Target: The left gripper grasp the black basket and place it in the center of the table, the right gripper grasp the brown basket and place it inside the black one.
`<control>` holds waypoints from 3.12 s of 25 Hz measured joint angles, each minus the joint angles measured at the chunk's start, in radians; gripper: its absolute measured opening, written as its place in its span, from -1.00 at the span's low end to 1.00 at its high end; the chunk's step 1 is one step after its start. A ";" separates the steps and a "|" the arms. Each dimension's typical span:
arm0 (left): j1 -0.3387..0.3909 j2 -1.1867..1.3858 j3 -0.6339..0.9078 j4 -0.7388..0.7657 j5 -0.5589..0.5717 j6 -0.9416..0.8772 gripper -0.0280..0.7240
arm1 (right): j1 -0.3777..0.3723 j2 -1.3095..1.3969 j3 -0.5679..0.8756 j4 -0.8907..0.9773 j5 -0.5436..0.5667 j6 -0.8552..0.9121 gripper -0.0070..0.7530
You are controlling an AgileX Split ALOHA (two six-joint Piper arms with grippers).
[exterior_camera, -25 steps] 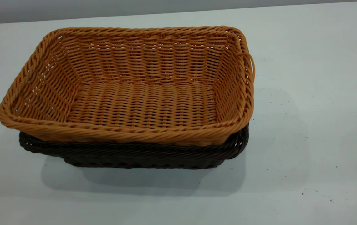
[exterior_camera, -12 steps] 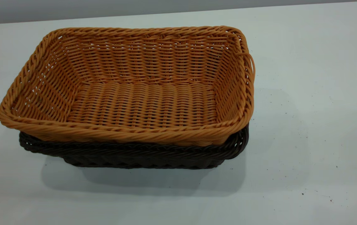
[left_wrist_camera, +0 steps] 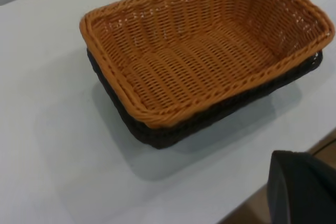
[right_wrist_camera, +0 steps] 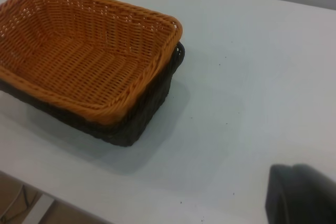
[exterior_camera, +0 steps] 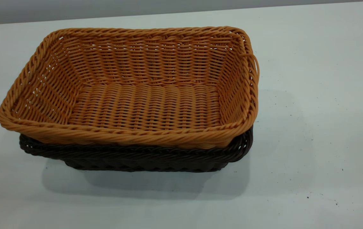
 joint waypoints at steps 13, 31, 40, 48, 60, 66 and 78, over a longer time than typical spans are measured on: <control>0.000 0.000 0.084 0.016 -0.074 -0.009 -0.93 | 0.000 0.000 0.000 0.001 0.000 -0.001 -0.98; 0.201 0.000 0.083 0.019 -0.068 -0.025 -0.93 | -0.003 0.000 0.000 0.001 0.000 0.001 -0.98; 0.485 0.000 0.083 0.021 -0.068 -0.025 -0.93 | -0.140 -0.003 0.000 0.001 0.000 0.001 -0.98; 0.509 0.000 0.083 0.021 -0.068 -0.025 -0.93 | -0.296 -0.003 0.000 0.001 0.000 0.001 -0.98; 0.508 0.000 0.083 0.021 -0.068 -0.025 -0.93 | -0.462 -0.003 0.000 0.001 0.000 0.002 -0.98; 0.508 0.000 0.083 0.021 -0.068 -0.025 -0.93 | -0.462 -0.003 0.000 0.001 0.000 0.002 -0.98; 0.508 0.000 0.083 0.021 -0.069 -0.025 -0.93 | -0.462 -0.003 0.000 0.001 0.000 0.002 -0.98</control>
